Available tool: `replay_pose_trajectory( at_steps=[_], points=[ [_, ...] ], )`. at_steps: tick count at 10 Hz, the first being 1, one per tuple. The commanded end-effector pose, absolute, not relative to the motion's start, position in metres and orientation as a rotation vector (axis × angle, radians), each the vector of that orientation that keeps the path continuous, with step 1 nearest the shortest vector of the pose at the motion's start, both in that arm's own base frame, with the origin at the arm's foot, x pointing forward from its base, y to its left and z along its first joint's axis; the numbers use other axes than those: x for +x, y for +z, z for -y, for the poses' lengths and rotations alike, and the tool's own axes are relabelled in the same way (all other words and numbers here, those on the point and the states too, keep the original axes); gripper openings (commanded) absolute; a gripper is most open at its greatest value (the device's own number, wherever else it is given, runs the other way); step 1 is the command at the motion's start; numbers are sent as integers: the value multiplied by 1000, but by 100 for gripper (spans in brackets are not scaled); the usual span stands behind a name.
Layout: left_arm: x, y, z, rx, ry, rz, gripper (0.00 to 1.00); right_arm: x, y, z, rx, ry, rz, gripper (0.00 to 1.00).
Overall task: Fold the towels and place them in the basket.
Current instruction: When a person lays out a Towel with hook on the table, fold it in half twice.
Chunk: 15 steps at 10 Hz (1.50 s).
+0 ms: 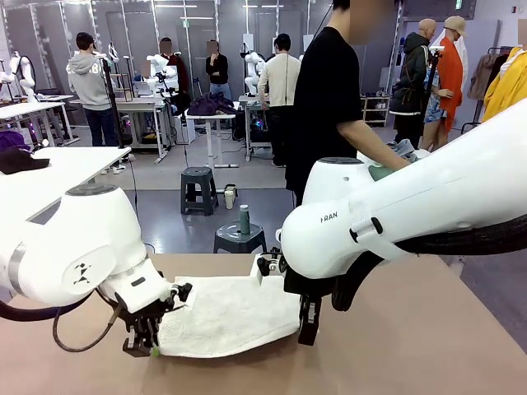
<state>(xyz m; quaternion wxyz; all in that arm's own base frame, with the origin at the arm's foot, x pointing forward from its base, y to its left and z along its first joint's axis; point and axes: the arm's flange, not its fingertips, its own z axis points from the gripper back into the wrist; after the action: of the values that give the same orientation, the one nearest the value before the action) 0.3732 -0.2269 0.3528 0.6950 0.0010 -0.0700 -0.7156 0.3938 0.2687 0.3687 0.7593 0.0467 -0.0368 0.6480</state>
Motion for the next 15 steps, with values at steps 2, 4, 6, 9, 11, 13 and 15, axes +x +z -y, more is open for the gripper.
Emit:
replay_pose_trajectory(
  at_steps=[2, 4, 6, 9, 11, 13, 15],
  points=[
    [373, 353, 227, 2, -1597, 156, 0, 393, 367, -270, 103, 1413, 77, 0],
    [373, 353, 227, 2, -1597, 156, 0, 393, 367, -270, 103, 1413, 77, 0],
    [373, 353, 227, 2, -1597, 156, 0, 393, 367, -270, 103, 1413, 77, 0],
    [407, 360, 230, 9, -1604, 103, 10, 433, 375, -280, 91, 1411, 50, 0],
    [448, 363, 237, 75, -1562, 110, 10, 468, 369, -290, 120, 1430, 8, 0],
    [489, 364, 244, 100, -1548, 120, 10, 505, 362, -298, 98, 1430, -21, 0],
    [527, 359, 243, 84, -1536, 106, 10, 538, 354, -300, 91, 1408, -66, 0]
  ],
)
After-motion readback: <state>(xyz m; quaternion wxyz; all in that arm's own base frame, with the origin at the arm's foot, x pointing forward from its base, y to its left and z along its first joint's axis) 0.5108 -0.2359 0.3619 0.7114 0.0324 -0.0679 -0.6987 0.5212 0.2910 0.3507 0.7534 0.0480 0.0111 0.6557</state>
